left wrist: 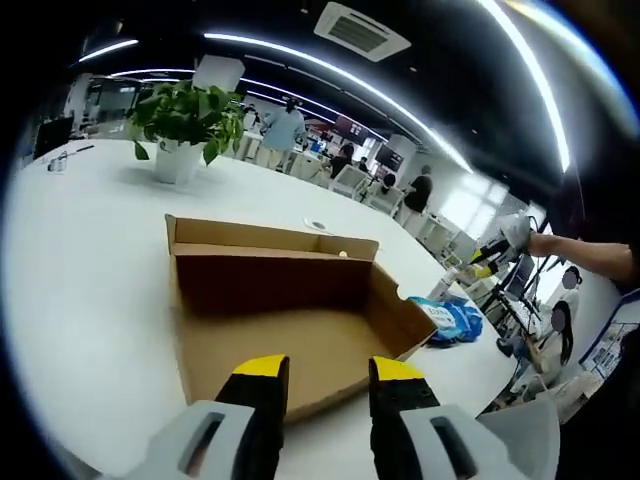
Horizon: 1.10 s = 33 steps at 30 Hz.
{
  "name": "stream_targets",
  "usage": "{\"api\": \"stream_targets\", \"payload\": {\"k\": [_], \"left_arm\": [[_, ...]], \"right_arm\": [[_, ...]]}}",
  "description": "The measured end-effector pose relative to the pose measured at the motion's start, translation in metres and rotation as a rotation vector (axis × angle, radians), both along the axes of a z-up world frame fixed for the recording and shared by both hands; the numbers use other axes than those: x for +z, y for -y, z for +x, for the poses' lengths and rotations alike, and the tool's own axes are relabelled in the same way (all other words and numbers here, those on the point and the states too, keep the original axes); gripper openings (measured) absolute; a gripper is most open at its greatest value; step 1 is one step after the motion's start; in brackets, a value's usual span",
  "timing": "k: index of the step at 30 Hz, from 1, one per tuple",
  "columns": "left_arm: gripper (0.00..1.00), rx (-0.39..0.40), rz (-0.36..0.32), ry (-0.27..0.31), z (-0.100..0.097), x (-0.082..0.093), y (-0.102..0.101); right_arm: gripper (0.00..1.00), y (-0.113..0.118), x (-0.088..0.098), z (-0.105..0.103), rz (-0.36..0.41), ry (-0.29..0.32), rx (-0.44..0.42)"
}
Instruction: Operate the shoe box by opening the lid, removing the specified soft item, and placing it in the target area until the item is outside and the box remains undamaged.
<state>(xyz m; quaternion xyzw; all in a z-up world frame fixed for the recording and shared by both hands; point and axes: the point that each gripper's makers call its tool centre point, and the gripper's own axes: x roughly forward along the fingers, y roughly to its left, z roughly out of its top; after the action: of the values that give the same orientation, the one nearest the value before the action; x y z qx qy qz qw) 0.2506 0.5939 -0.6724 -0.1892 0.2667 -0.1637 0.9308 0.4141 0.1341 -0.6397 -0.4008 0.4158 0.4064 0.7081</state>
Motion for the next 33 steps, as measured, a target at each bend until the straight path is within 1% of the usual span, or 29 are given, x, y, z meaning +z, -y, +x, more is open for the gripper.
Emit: {"api": "stream_targets", "payload": {"k": [2, 3, 6, 11, 15, 18, 22, 25, 28, 31, 33], "left_arm": [[0.33, 0.031, 0.001, 0.003, 0.001, 0.001, -0.007], [0.33, 0.051, -0.002, 0.002, 0.001, 0.001, -0.011], [0.33, 0.087, 0.001, 0.0, 0.002, 0.001, -0.021], [0.33, 0.084, 0.029, 0.003, 0.003, 0.003, -0.027], [0.33, 0.107, 0.054, -0.008, 0.004, -0.001, -0.038], [0.32, 0.13, 0.043, -0.008, 0.006, -0.001, -0.046], [0.32, 0.155, 0.058, -0.016, 0.008, -0.003, -0.056], [0.32, 0.181, 0.076, -0.022, 0.009, -0.005, -0.066], [0.32, 0.213, 0.09, -0.027, 0.011, -0.005, -0.075], [0.32, 0.225, 0.123, -0.045, 0.011, -0.01, -0.08], [0.32, 0.229, 0.126, -0.053, 0.011, -0.013, -0.082]], "right_arm": [[0.26, 0.001, -0.001, -0.007, 0.059, -0.003, -0.052], [0.26, 0.005, -0.005, -0.011, 0.088, -0.005, -0.082], [0.27, 0.01, -0.013, -0.029, 0.138, -0.016, -0.142], [0.27, 0.016, -0.028, -0.059, 0.275, -0.051, -0.289], [0.26, 0.019, -0.035, -0.071, 0.323, -0.054, -0.357], [0.26, 0.02, -0.039, -0.08, 0.373, -0.051, -0.417], [0.26, 0.011, -0.041, -0.088, 0.455, -0.047, -0.474], [0.26, 0.007, -0.047, -0.097, 0.509, -0.057, -0.505], [0.27, 0.004, -0.054, -0.107, 0.534, -0.076, -0.532], [0.27, 0.002, -0.059, -0.115, 0.562, -0.083, -0.559], [0.27, -0.002, -0.062, -0.121, 0.587, -0.091, -0.575]]}}
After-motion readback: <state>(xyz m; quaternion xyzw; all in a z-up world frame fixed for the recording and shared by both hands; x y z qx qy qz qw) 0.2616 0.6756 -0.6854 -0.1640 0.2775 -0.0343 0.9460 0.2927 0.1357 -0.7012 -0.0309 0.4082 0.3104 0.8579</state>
